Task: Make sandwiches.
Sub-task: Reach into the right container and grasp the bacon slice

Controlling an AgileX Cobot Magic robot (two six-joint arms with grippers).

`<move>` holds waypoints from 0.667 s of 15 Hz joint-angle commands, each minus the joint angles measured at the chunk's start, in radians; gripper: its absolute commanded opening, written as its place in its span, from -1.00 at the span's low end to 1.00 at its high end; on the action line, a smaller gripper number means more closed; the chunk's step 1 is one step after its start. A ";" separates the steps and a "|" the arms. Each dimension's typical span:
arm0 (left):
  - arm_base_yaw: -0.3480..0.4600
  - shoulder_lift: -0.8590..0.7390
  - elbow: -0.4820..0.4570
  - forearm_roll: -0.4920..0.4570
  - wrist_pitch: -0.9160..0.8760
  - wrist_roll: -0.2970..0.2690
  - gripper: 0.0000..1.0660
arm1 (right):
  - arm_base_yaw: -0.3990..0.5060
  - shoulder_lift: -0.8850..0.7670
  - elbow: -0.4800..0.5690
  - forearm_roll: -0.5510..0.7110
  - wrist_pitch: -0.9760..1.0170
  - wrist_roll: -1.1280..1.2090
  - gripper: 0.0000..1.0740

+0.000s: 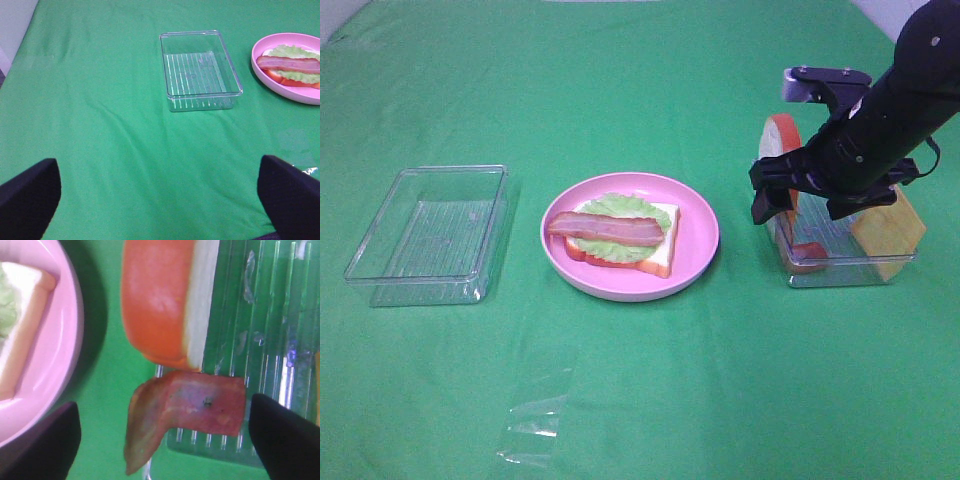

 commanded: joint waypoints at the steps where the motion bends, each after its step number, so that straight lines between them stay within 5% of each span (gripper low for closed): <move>1: 0.000 -0.013 0.002 -0.006 -0.005 0.001 0.87 | 0.003 0.024 -0.005 -0.021 -0.037 -0.004 0.62; 6: 0.000 -0.013 0.002 -0.006 -0.005 0.001 0.87 | 0.000 0.061 -0.005 -0.021 -0.058 -0.004 0.51; 10: 0.000 -0.013 0.002 -0.006 -0.005 0.001 0.87 | 0.000 0.062 -0.005 -0.021 -0.060 0.000 -0.04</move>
